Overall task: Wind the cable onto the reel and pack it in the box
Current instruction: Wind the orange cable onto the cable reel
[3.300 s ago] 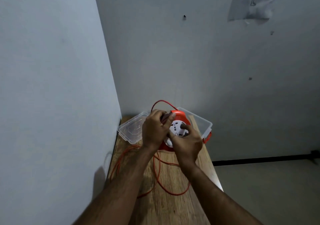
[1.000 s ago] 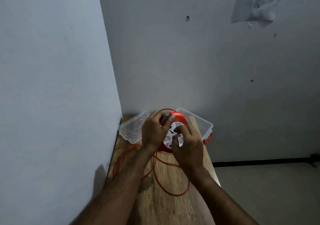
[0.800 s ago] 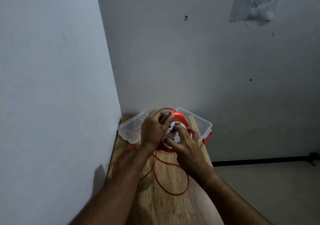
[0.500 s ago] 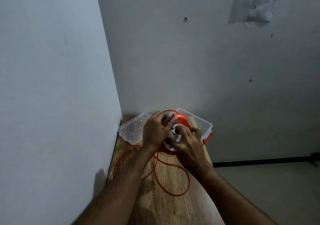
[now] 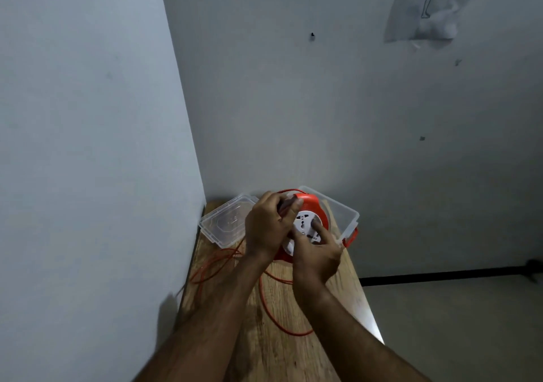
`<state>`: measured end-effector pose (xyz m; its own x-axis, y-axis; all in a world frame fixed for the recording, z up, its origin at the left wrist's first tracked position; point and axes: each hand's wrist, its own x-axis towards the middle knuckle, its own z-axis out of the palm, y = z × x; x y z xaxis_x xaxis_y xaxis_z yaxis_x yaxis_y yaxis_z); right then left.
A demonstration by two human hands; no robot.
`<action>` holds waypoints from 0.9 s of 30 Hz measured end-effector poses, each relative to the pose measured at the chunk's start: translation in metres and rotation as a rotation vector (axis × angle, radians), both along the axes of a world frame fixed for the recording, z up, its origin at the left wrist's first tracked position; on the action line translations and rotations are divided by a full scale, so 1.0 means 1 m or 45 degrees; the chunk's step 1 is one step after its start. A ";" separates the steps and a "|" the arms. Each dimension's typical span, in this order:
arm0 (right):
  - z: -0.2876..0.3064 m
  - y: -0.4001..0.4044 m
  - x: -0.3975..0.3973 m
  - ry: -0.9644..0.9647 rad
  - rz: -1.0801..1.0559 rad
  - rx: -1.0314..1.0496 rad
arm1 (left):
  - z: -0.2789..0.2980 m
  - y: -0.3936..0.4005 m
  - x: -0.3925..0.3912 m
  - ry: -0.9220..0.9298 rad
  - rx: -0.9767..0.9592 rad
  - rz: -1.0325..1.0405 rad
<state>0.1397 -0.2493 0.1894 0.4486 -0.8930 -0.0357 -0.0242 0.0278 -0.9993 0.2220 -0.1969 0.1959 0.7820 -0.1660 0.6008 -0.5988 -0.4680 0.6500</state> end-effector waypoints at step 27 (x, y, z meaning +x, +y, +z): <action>-0.025 -0.039 -0.016 0.326 0.408 -1.983 | 0.001 0.007 0.007 0.050 -0.028 -0.059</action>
